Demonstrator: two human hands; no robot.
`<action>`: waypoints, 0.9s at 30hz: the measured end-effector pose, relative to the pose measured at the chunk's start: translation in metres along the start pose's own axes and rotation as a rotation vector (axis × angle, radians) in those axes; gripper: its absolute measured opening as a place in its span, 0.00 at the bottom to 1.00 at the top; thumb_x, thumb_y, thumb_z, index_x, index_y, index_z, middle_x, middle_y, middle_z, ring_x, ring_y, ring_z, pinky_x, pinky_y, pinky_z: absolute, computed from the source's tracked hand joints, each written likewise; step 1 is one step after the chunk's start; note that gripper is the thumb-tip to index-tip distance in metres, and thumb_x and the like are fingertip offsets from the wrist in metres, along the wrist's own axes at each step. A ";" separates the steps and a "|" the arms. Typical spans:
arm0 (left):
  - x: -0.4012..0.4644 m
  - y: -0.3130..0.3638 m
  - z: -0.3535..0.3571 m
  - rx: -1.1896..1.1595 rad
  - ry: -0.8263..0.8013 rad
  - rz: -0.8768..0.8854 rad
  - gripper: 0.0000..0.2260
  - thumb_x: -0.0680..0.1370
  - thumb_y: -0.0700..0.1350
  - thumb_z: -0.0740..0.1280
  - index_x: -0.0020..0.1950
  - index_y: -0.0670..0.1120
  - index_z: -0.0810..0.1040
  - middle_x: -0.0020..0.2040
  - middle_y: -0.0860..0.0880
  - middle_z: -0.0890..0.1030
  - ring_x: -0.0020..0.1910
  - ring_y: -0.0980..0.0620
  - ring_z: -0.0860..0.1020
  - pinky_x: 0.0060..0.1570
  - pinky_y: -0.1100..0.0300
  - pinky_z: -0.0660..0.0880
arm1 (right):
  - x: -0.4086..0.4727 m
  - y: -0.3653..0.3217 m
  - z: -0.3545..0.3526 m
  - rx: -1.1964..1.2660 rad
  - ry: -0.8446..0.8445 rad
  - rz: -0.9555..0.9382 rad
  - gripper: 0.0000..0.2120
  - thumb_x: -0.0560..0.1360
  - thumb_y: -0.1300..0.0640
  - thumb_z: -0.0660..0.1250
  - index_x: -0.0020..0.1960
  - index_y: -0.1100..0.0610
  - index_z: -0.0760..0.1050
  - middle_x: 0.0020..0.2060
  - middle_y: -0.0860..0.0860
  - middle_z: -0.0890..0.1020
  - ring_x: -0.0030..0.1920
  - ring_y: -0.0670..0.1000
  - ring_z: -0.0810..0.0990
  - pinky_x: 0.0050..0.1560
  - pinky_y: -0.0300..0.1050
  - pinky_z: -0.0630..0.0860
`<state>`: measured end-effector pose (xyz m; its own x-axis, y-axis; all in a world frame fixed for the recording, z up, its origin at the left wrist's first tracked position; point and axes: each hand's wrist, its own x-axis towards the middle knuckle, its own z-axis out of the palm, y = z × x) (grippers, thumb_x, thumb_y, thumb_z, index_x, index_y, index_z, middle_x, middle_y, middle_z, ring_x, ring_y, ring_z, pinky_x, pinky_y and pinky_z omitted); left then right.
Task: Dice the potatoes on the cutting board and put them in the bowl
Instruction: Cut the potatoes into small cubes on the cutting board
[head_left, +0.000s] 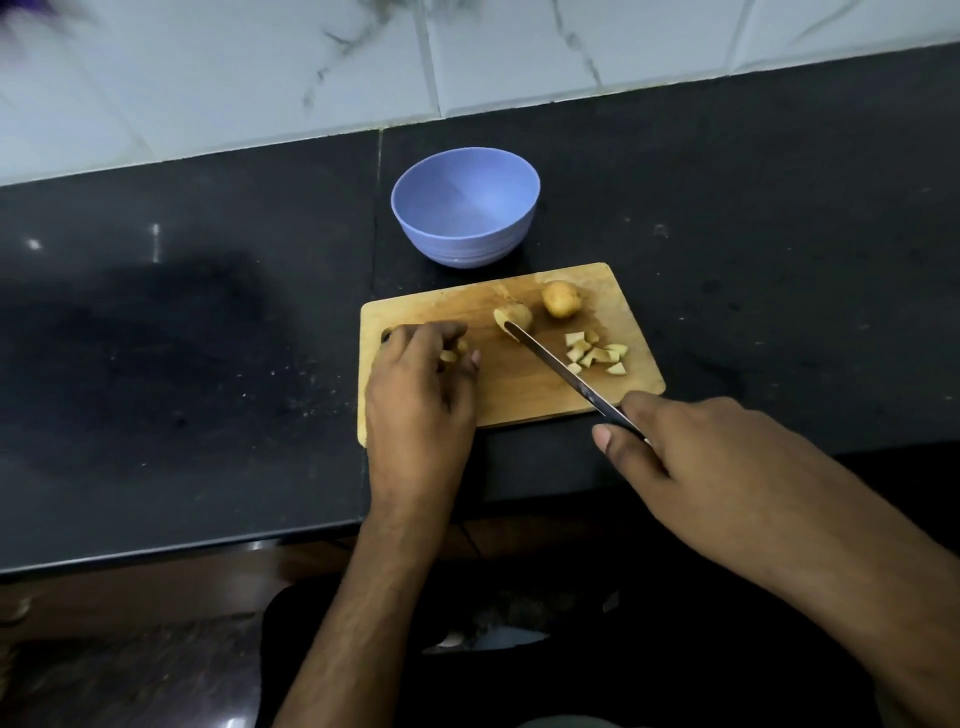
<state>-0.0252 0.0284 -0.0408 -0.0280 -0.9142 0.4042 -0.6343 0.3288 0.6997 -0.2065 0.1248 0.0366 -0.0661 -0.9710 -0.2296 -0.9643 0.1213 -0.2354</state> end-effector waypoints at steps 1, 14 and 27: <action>0.002 -0.005 -0.004 0.020 0.006 -0.016 0.11 0.78 0.46 0.73 0.60 0.48 0.81 0.53 0.54 0.79 0.49 0.56 0.78 0.49 0.57 0.77 | 0.001 -0.002 0.001 -0.005 0.001 -0.003 0.14 0.81 0.37 0.47 0.46 0.44 0.64 0.33 0.45 0.74 0.33 0.43 0.74 0.31 0.42 0.69; 0.018 -0.034 -0.011 0.037 -0.036 -0.070 0.14 0.75 0.49 0.75 0.59 0.48 0.81 0.52 0.53 0.80 0.49 0.57 0.78 0.52 0.63 0.75 | 0.004 -0.018 0.009 -0.007 -0.020 -0.015 0.15 0.81 0.37 0.48 0.47 0.45 0.67 0.34 0.45 0.75 0.33 0.43 0.75 0.33 0.43 0.70; 0.044 -0.038 -0.008 0.299 -0.083 -0.161 0.16 0.79 0.54 0.69 0.64 0.48 0.78 0.58 0.49 0.75 0.53 0.48 0.78 0.45 0.57 0.69 | 0.014 -0.029 0.012 -0.018 -0.011 -0.031 0.14 0.81 0.37 0.49 0.45 0.44 0.64 0.34 0.44 0.74 0.34 0.42 0.73 0.31 0.41 0.66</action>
<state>0.0045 -0.0221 -0.0451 0.0357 -0.9690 0.2445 -0.8335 0.1061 0.5422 -0.1762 0.1098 0.0284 -0.0339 -0.9719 -0.2327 -0.9704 0.0878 -0.2251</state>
